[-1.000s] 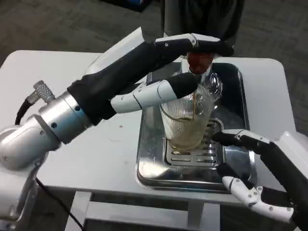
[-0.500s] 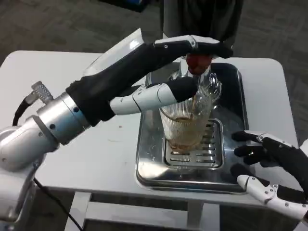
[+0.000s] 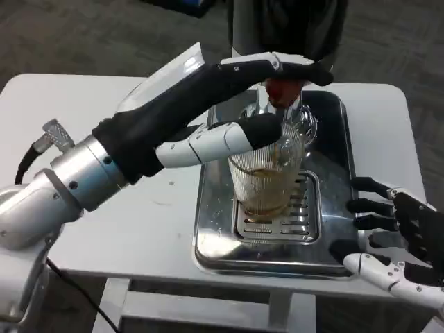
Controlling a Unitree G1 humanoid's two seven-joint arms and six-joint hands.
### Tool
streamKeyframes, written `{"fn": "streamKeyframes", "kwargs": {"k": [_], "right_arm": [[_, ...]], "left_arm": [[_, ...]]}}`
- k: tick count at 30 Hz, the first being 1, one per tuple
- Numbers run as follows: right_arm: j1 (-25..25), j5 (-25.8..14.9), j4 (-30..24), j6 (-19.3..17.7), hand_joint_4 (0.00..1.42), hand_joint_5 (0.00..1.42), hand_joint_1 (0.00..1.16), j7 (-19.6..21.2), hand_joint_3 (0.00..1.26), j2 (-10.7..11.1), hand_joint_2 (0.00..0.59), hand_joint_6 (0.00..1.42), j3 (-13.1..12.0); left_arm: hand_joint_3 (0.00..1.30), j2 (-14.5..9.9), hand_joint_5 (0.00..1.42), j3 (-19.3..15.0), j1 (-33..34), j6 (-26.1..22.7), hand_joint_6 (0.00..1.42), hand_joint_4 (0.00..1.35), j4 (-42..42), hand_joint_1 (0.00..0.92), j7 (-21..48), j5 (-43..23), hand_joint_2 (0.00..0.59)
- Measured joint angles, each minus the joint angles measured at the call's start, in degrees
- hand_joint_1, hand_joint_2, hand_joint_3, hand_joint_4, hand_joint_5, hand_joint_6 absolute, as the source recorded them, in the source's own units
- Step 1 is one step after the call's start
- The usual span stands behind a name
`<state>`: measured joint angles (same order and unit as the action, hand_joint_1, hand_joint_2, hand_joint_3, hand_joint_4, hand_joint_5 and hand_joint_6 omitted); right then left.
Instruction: Grasp the cup under the faucet to collect the drink, then remove the cup.
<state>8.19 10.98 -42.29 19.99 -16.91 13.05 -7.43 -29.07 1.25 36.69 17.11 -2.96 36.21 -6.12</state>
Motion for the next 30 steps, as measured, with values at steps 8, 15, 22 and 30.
{"fn": "streamKeyframes", "kwargs": {"k": [8,15,22,30], "right_arm": [[-2.4,-2.09,1.97,-0.1,0.28,0.33,0.81,3.23,0.21,-1.87,0.185,0.4,1.84],[-5.59,-2.81,4.42,-0.8,0.28,0.34,0.83,5.16,0.21,-2.5,0.175,0.4,3.74],[-7.77,-3.45,7.21,-1.95,0.28,0.34,0.83,6.71,0.21,-3.32,0.174,0.37,4.6],[-9.87,-3.51,10.56,-3.33,0.28,0.33,0.83,7.93,0.21,-3.39,0.174,0.36,5.4]], "left_arm": [[0.33,-0.01,0.23,-0.01,-0.03,0.04,0.11,0.19,0.1,0.0,-0.31,0.0,0.109],[0.33,0.03,0.23,0.01,-0.02,0.5,0.11,0.19,0.61,0.0,-0.74,0.0,0.109],[0.34,0.04,0.23,0.04,0.0,0.73,0.11,0.19,0.81,0.0,-0.86,0.01,0.111],[0.34,0.03,0.23,0.03,-0.02,0.78,0.11,0.19,0.83,0.0,-0.9,0.01,0.111]]}}
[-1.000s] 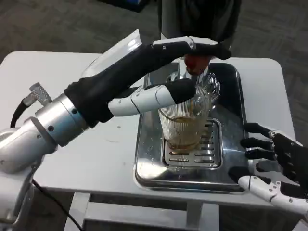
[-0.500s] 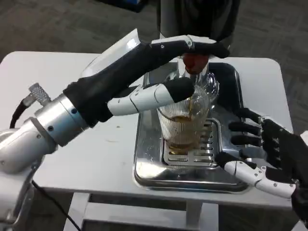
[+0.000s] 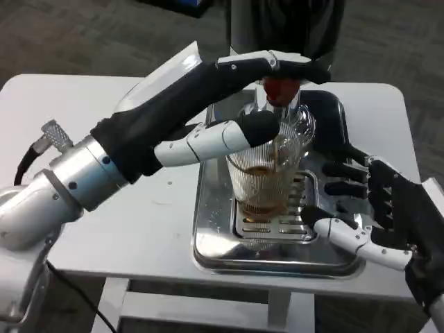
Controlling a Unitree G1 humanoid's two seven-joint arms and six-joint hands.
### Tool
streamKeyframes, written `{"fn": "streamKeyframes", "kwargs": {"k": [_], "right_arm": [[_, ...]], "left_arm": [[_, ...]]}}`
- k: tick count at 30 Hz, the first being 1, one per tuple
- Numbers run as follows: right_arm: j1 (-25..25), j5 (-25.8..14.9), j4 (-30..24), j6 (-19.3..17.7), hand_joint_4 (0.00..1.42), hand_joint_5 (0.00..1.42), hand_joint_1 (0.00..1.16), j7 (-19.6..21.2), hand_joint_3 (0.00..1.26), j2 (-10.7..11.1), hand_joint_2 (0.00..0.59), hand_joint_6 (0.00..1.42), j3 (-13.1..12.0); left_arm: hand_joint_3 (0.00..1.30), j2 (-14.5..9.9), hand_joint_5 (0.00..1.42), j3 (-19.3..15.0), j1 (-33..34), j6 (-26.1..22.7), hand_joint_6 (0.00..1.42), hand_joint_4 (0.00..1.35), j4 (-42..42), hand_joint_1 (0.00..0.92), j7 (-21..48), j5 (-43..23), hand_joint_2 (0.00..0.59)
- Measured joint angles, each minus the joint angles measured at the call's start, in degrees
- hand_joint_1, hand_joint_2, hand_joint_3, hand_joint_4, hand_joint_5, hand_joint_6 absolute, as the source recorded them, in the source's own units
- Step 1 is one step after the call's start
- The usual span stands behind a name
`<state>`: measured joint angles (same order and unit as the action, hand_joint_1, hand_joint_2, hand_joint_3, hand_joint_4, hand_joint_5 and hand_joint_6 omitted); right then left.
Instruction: Grasp the cup under the faucet to collect the drink, then remove the cup.
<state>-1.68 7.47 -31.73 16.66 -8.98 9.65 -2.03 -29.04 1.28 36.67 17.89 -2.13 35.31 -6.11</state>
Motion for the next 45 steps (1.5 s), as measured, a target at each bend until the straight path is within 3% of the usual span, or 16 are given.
{"fn": "streamKeyframes", "kwargs": {"k": [19,45], "right_arm": [[-6.8,0.75,10.82,-4.8,0.27,0.33,0.83,3.25,0.21,-0.11,0.169,0.37,2.64],[-10.6,1.13,15.24,-6.56,0.27,0.33,0.8,5.4,0.2,-1.29,0.168,0.36,3.17]], "left_arm": [[0.35,-0.01,0.24,-0.04,1.0,1.18,0.11,0.19,2.22,0.0,-0.17,-0.02,0.111],[0.35,0.01,0.24,0.26,2.08,3.69,0.12,0.2,5.09,0.0,-0.14,-0.05,0.112]]}}
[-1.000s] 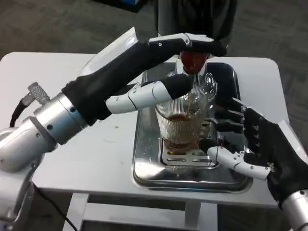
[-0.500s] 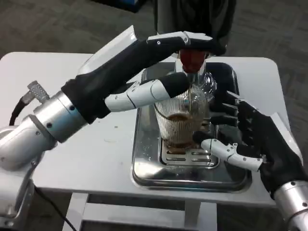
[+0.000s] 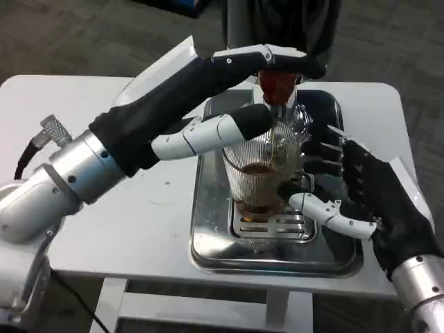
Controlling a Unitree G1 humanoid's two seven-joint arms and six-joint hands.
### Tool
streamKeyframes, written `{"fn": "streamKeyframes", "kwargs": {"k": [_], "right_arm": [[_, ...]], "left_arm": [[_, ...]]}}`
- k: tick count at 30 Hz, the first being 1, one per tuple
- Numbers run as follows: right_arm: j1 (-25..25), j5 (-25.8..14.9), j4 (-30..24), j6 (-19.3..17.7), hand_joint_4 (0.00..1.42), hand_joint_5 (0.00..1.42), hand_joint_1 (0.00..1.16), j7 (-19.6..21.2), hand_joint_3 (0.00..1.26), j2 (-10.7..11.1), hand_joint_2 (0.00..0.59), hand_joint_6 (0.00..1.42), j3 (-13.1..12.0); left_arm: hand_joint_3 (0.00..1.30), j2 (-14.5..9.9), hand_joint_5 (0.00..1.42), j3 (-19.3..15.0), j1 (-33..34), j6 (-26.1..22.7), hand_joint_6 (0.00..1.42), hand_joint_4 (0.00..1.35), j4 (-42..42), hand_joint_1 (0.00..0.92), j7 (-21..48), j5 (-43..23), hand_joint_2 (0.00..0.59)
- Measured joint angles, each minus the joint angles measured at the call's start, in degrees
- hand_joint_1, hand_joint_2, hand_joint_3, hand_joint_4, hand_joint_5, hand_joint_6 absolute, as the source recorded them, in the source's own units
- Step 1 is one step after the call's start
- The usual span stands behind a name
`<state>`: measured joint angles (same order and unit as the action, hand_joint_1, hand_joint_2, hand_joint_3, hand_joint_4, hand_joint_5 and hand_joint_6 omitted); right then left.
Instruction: Grasp the cup under the faucet to collect the drink, then remove the cup.
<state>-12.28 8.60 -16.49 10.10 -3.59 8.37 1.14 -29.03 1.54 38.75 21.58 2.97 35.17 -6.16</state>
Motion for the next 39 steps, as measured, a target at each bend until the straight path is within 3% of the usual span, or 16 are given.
{"fn": "streamKeyframes", "kwargs": {"k": [16,39], "right_arm": [[-0.06,-0.14,2.35,-2.37,0.24,0.3,0.77,2.77,0.19,-3.07,0.148,0.33,0.0],[-0.04,-0.03,2.63,-2.79,0.23,0.29,0.75,3.69,0.17,-3.61,0.162,0.33,0.89]], "left_arm": [[0.35,0.14,0.24,0.28,0.45,1.62,0.12,0.2,1.91,0.0,-0.02,-0.01,0.112],[0.36,-0.04,0.24,0.96,0.13,3.45,0.13,0.2,2.27,0.0,-0.37,0.07,0.11]]}}
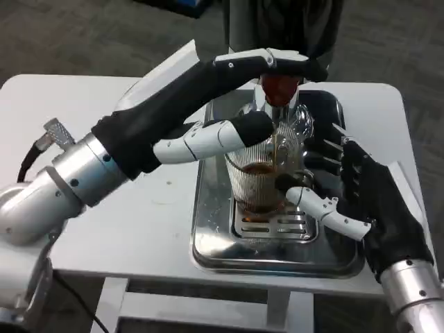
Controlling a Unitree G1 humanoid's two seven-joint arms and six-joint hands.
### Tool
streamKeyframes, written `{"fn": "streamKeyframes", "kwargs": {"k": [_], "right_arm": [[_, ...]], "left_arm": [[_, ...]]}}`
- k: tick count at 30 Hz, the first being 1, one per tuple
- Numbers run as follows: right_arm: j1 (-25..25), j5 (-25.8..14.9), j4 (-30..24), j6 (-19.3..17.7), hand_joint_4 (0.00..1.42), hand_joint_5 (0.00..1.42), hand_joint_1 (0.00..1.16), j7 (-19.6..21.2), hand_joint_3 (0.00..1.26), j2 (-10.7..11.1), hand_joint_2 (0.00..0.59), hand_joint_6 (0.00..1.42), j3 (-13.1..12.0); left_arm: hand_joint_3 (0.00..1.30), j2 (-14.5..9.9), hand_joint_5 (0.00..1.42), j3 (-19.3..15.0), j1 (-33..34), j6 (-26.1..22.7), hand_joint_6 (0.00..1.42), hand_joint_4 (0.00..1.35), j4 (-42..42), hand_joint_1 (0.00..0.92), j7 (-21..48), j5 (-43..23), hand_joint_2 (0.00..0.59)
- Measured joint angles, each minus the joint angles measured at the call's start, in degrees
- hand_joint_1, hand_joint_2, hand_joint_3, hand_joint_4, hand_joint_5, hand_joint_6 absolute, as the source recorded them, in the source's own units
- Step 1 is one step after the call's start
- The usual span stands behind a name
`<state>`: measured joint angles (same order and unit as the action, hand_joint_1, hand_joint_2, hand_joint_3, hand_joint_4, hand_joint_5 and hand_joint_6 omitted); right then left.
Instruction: Grasp the cup under the faucet to collect the drink, then remove the cup.
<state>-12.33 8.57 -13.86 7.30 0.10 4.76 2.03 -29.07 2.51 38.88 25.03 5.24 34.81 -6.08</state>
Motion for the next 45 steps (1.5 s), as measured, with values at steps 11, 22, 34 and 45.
{"fn": "streamKeyframes", "kwargs": {"k": [11,22,34,45], "right_arm": [[0.01,-0.03,0.0,0.0,0.23,0.29,0.73,0.13,0.17,-0.27,0.162,0.33,0.15],[0.04,-0.09,0.0,0.0,0.23,0.29,0.72,0.14,0.17,-0.48,0.179,0.33,0.21],[0.07,-0.09,0.0,0.0,0.24,0.29,0.73,0.16,0.17,-0.83,0.181,0.33,0.22],[0.25,-0.09,-0.03,-0.01,0.24,0.29,0.73,0.16,0.17,-0.92,0.182,0.33,0.23]], "left_arm": [[0.37,-1.5,0.25,0.0,-0.35,1.32,0.13,0.21,-0.16,0.0,-0.09,0.2,0.103],[0.38,-1.84,0.25,0.02,-0.88,1.69,0.14,0.22,-0.38,0.0,-0.59,0.21,0.104],[0.38,-1.99,0.25,0.03,-1.12,1.8,0.14,0.22,-0.69,0.0,-0.72,0.25,0.104],[0.39,-1.99,0.25,-0.05,-2.2,1.01,0.14,0.23,-2.07,0.0,-1.46,0.16,0.104]]}}
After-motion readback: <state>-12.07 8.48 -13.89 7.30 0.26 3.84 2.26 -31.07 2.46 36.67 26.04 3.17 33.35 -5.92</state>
